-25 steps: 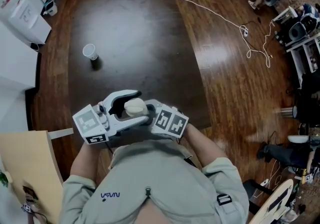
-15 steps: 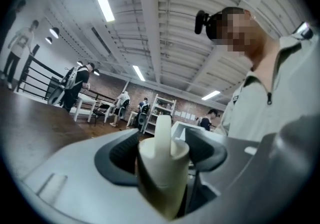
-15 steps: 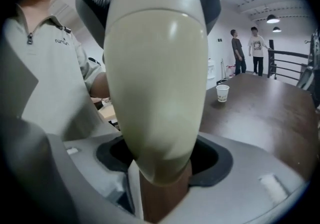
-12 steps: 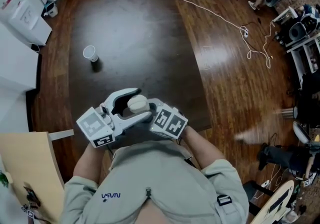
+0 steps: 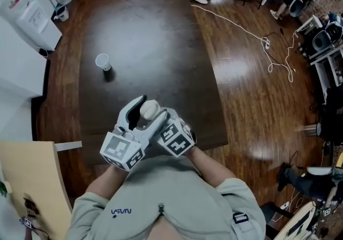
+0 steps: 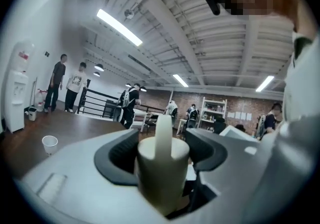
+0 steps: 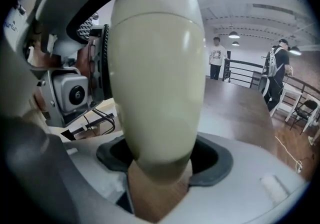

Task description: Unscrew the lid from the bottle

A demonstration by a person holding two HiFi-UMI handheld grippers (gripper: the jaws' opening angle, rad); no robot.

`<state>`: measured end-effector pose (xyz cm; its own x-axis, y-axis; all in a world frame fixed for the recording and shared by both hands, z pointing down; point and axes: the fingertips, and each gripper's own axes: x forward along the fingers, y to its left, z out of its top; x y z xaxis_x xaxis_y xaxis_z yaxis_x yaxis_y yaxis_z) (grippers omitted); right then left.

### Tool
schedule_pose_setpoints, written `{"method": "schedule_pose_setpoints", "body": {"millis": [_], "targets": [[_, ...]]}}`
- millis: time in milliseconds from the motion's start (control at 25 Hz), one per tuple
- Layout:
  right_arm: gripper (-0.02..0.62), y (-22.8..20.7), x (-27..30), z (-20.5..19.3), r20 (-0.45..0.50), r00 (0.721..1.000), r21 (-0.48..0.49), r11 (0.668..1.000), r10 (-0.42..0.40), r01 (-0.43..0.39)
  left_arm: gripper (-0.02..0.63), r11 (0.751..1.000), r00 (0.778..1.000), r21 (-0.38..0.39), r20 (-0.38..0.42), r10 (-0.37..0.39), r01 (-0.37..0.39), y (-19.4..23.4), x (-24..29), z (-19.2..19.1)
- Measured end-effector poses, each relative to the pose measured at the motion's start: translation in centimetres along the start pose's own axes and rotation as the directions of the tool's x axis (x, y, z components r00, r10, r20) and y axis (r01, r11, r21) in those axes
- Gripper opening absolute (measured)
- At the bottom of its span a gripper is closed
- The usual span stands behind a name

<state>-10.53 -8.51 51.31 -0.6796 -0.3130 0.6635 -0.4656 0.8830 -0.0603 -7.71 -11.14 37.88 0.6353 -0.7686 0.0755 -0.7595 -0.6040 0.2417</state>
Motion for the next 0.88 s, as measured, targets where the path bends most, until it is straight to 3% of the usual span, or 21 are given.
{"method": "schedule_pose_setpoints", "body": {"millis": [200, 360, 480, 600, 720, 880], "targets": [[0.304, 1.7, -0.6, 0.0, 0.034, 0.990, 0.006, 0.990, 0.140, -0.141, 0.304, 0.992, 0.992, 0.018, 0.000, -0.126, 0.126, -1.1, -0.6, 0.6], [0.304, 3.7, -1.8, 0.0, 0.065, 0.946, -0.031, 0.948, 0.318, -0.317, 0.328, 0.956, 0.956, 0.026, 0.006, -0.293, 0.293, -2.5, -2.0, 1.4], [0.304, 5.6, -3.0, 0.2, 0.080, 0.884, -0.071, 0.887, 0.461, -0.457, 0.333, 0.900, 0.900, 0.015, 0.016, -0.437, 0.436, -3.2, -3.3, 2.1], [0.304, 7.3, -4.3, 0.0, 0.072, 0.816, -0.128, 0.816, 0.574, -0.563, 0.341, 0.820, 0.820, 0.012, -0.017, -0.572, 0.572, -4.2, -4.3, 1.8], [0.304, 8.5, -5.1, -0.4, 0.034, 0.765, -0.182, 0.757, 0.643, -0.628, 0.353, 0.740, 0.739, -0.011, -0.043, -0.672, 0.672, -5.1, -4.8, 1.5], [0.304, 9.7, -5.9, -0.8, -0.016, 0.719, -0.239, 0.696, 0.695, -0.677, 0.356, 0.660, 0.658, -0.035, -0.058, -0.751, 0.750, -6.3, -5.3, 1.3]]}}
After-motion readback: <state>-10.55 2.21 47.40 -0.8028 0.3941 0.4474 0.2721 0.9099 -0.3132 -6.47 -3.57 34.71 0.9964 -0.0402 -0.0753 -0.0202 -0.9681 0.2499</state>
